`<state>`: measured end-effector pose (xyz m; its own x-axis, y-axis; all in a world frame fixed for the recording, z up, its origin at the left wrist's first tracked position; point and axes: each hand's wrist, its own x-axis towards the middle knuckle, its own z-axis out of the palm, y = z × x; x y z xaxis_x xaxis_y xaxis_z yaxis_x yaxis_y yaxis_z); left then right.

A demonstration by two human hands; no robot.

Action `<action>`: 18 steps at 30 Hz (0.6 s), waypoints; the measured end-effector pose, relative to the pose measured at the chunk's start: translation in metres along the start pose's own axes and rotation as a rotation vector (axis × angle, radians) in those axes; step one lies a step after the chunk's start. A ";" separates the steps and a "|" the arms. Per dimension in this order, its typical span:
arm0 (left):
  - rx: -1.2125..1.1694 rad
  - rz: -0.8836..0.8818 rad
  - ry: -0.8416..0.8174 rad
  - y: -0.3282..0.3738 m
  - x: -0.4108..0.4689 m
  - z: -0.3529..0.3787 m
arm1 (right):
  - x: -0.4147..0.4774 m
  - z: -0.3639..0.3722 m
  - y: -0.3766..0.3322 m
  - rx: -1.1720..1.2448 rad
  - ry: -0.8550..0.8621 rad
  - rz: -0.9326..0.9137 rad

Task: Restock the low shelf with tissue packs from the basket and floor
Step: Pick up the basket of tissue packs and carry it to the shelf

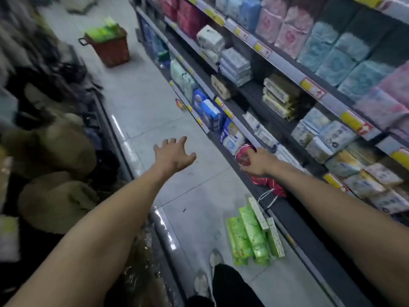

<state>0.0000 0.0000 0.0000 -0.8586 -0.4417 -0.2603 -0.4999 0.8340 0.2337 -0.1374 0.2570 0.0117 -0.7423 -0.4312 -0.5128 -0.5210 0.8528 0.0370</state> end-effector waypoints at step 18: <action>0.078 -0.344 0.033 -0.160 0.198 -0.122 | 0.269 -0.166 -0.168 0.031 -0.035 -0.225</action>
<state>-0.1044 -0.2615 0.0255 -0.6456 -0.7103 -0.2806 -0.7511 0.6569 0.0651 -0.3194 -0.0509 0.0098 -0.5940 -0.6013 -0.5344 -0.6577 0.7455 -0.1078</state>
